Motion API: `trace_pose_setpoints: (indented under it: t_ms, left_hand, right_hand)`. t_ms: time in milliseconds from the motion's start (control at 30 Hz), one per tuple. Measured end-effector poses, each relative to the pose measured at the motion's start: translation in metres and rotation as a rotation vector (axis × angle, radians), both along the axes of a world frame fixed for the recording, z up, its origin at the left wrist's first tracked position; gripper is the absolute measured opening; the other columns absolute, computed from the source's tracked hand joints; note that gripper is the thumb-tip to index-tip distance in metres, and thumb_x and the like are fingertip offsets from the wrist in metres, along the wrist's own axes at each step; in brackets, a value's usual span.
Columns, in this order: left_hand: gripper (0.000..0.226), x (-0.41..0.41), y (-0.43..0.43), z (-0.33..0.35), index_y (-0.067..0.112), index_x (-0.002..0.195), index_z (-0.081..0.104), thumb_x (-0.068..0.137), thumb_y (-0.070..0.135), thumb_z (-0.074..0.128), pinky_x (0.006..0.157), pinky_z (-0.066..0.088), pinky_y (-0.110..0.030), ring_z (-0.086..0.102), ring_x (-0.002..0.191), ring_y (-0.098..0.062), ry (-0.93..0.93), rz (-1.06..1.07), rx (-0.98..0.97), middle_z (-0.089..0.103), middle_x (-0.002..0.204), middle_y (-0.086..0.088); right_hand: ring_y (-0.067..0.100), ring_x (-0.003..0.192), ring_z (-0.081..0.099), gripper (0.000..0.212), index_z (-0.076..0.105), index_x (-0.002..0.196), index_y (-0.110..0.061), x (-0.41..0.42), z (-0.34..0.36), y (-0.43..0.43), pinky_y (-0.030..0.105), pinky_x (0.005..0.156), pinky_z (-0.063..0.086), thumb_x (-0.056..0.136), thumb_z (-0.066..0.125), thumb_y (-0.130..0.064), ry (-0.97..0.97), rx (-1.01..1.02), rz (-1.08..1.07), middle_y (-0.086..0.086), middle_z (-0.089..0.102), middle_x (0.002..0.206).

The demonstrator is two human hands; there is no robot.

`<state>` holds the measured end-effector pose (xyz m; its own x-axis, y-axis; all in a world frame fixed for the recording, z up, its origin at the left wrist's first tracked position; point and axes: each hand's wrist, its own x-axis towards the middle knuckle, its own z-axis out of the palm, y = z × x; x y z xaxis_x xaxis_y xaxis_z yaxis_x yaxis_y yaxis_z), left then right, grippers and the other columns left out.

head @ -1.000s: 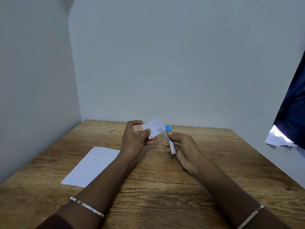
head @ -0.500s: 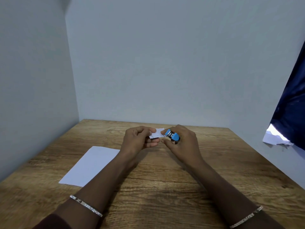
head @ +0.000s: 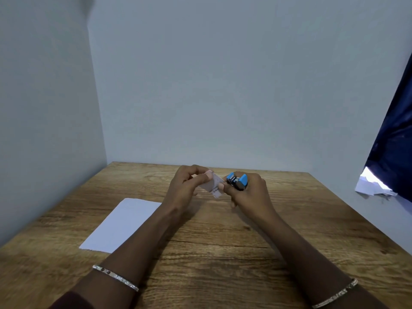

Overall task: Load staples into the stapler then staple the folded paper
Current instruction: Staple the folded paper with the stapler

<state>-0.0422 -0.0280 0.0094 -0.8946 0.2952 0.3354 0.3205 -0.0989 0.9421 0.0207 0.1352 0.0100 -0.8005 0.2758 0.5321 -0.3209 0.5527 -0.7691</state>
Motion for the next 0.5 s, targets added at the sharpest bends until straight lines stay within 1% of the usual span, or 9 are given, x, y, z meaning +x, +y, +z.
trace_pose_setpoints:
  t_ms: [33,100,167,233,300,367,433,500]
  left_hand:
    - [0.025,-0.0004,-0.0008,-0.0009,0.017,0.094,0.076,0.078,0.035,0.072,0.075,0.046,-0.030,0.065,0.098,-0.021,0.038,0.003,-0.026,0.068,0.109,-0.006]
    - [0.015,-0.0016,-0.0021,-0.0036,0.017,0.092,0.078,0.082,0.029,0.076,0.074,0.049,-0.026,0.069,0.088,-0.015,0.091,-0.004,-0.068,0.074,0.093,0.000]
    - [0.008,-0.0028,-0.0032,-0.0052,0.019,0.086,0.079,0.087,0.025,0.074,0.067,0.049,-0.018,0.069,0.076,-0.007,0.105,-0.021,-0.076,0.076,0.079,0.005]
    - [0.009,-0.0039,-0.0033,-0.0047,0.020,0.083,0.079,0.089,0.023,0.073,0.059,0.046,-0.011,0.067,0.068,0.000,0.098,-0.049,-0.067,0.075,0.073,0.009]
    - [0.010,-0.0042,-0.0023,-0.0038,0.019,0.082,0.078,0.089,0.022,0.072,0.058,0.046,-0.011,0.067,0.067,-0.001,0.086,-0.070,-0.054,0.074,0.072,0.009]
    - [0.008,-0.0034,-0.0020,-0.0037,0.014,0.084,0.078,0.088,0.020,0.074,0.058,0.048,-0.013,0.069,0.068,-0.005,0.061,-0.103,-0.013,0.075,0.073,0.005]
    - [0.016,-0.0020,-0.0028,-0.0038,0.006,0.087,0.077,0.085,0.022,0.077,0.061,0.052,-0.018,0.072,0.073,-0.012,0.027,-0.140,0.032,0.077,0.078,-0.003]
    - [0.022,-0.0011,-0.0040,-0.0035,0.003,0.088,0.077,0.083,0.024,0.079,0.063,0.054,-0.023,0.073,0.075,-0.018,0.000,-0.153,0.050,0.078,0.082,-0.010]
  right_hand:
    - [0.018,0.040,0.057,0.021,0.074,0.079,-0.006,-0.0002,-0.0007,-0.0004,0.033,0.046,0.051,0.084,0.081,-0.025,-0.020,-0.056,0.041,0.014,0.063,0.051]
    - [0.022,0.039,0.054,0.027,0.074,0.077,-0.005,-0.0011,-0.0024,-0.0008,0.035,0.047,0.049,0.082,0.082,-0.030,-0.045,-0.134,0.101,0.015,0.060,0.046]
    - [0.024,0.040,0.052,0.028,0.074,0.078,-0.004,-0.0022,-0.0036,-0.0012,0.039,0.050,0.049,0.081,0.083,-0.031,-0.065,-0.197,0.139,0.010,0.061,0.046]
    - [0.023,0.040,0.051,0.029,0.075,0.079,-0.001,-0.0029,-0.0042,-0.0008,0.037,0.049,0.048,0.082,0.083,-0.029,-0.077,-0.243,0.168,0.003,0.063,0.048]
    - [0.021,0.040,0.050,0.028,0.075,0.079,-0.001,-0.0019,-0.0036,-0.0005,0.034,0.049,0.046,0.083,0.083,-0.027,-0.081,-0.256,0.194,0.004,0.065,0.051]
    - [0.022,0.042,0.050,0.026,0.075,0.081,0.000,-0.0008,-0.0029,-0.0009,0.036,0.050,0.045,0.084,0.081,-0.025,-0.084,-0.255,0.216,0.008,0.065,0.054]
    - [0.021,0.043,0.050,0.024,0.075,0.084,0.001,0.0001,-0.0027,-0.0018,0.034,0.047,0.044,0.086,0.080,-0.022,-0.095,-0.245,0.231,0.009,0.066,0.057]
    - [0.018,0.043,0.050,0.023,0.074,0.085,0.003,0.0005,-0.0029,-0.0032,0.032,0.046,0.044,0.086,0.079,-0.020,-0.108,-0.233,0.240,0.007,0.068,0.058]
